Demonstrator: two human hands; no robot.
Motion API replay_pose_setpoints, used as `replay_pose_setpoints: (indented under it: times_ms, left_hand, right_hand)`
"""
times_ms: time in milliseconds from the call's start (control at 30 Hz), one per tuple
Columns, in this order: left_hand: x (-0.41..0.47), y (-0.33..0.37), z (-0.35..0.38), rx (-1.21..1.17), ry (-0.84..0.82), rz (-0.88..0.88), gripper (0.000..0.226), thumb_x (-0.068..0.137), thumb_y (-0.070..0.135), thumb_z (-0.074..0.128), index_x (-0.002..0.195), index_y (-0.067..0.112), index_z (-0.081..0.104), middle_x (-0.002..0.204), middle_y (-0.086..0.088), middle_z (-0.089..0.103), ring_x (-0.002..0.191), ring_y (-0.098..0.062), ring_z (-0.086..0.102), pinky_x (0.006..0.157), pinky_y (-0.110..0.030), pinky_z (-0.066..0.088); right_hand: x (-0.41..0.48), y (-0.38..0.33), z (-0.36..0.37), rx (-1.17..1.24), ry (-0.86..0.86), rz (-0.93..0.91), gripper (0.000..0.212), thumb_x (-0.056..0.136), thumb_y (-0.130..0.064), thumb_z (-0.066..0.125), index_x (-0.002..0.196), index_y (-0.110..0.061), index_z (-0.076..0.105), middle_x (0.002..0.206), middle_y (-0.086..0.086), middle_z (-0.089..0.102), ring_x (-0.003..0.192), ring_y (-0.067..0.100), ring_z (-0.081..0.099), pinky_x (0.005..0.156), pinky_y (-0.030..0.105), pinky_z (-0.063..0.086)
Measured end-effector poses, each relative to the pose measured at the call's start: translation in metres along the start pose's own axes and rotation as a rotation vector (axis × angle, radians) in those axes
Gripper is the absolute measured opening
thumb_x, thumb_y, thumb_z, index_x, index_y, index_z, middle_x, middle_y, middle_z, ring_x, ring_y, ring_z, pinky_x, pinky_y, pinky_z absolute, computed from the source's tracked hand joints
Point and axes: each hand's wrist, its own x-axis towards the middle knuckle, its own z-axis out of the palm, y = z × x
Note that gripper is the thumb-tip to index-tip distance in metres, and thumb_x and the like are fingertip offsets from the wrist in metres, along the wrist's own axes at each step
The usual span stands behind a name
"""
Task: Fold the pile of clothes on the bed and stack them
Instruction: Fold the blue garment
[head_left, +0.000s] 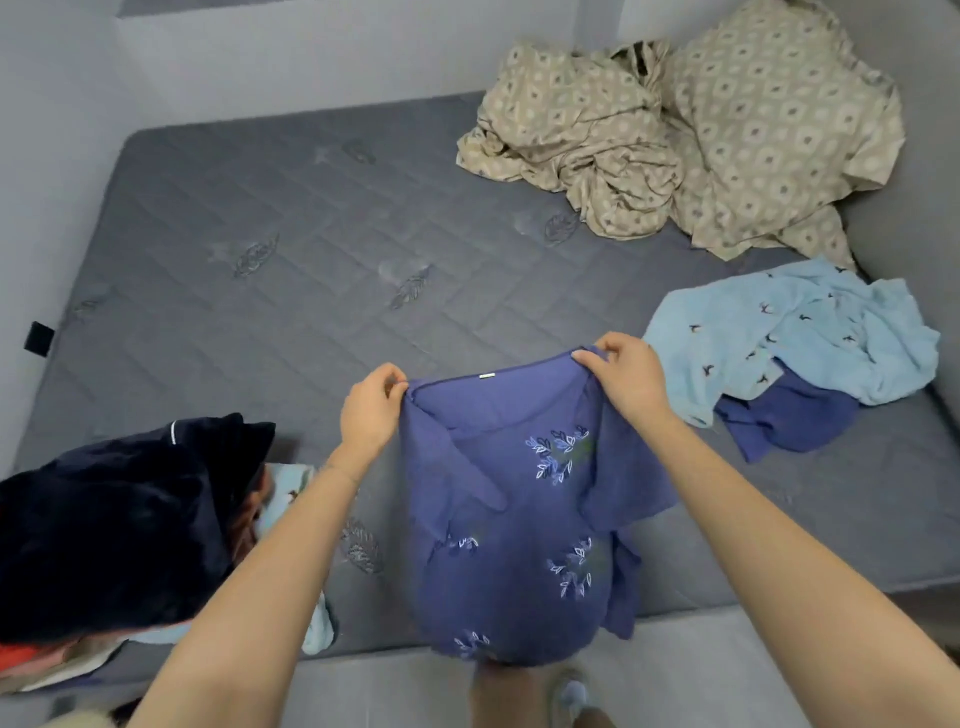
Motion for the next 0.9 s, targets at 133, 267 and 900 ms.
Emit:
replay_pose_setpoints:
  times_ms: [133,267,900]
  left_hand:
    - [0.075,-0.030,0.050,-0.106,-0.004,-0.111,0.011,0.093,0.003,0.056,0.094,0.001,0.067,0.095,-0.017,0.069,0.088,-0.027,0.062,0.078,-0.034,0.045]
    - [0.125,-0.053,0.104,-0.308,-0.014,-0.171,0.015,0.095,-0.005,0.048,0.089,0.006,0.057,0.084,-0.012,0.056,0.081,-0.021,0.051,0.074,-0.033,0.042]
    - [0.286,-0.133,0.235,-0.387,0.308,-0.127,0.011,0.093,0.004,0.055,0.093,-0.001,0.065,0.086,-0.003,0.062,0.081,-0.013,0.056,0.077,-0.021,0.044]
  right_hand:
    - [0.054,0.022,0.061,-0.024,0.066,0.050,0.020,0.088,-0.034,0.067,0.078,-0.020,0.059,0.070,-0.003,0.054,0.076,0.022,0.051,0.066,0.034,0.039]
    - [0.098,0.054,0.116,0.073,0.131,0.132,0.029,0.088,-0.030,0.069,0.067,-0.020,0.051,0.056,-0.007,0.042,0.059,0.015,0.041,0.059,0.028,0.026]
    - [0.266,0.153,0.264,-0.035,0.192,0.020,0.024,0.088,-0.039,0.068,0.076,-0.018,0.064,0.088,0.006,0.063,0.079,0.019,0.055,0.063,0.029,0.030]
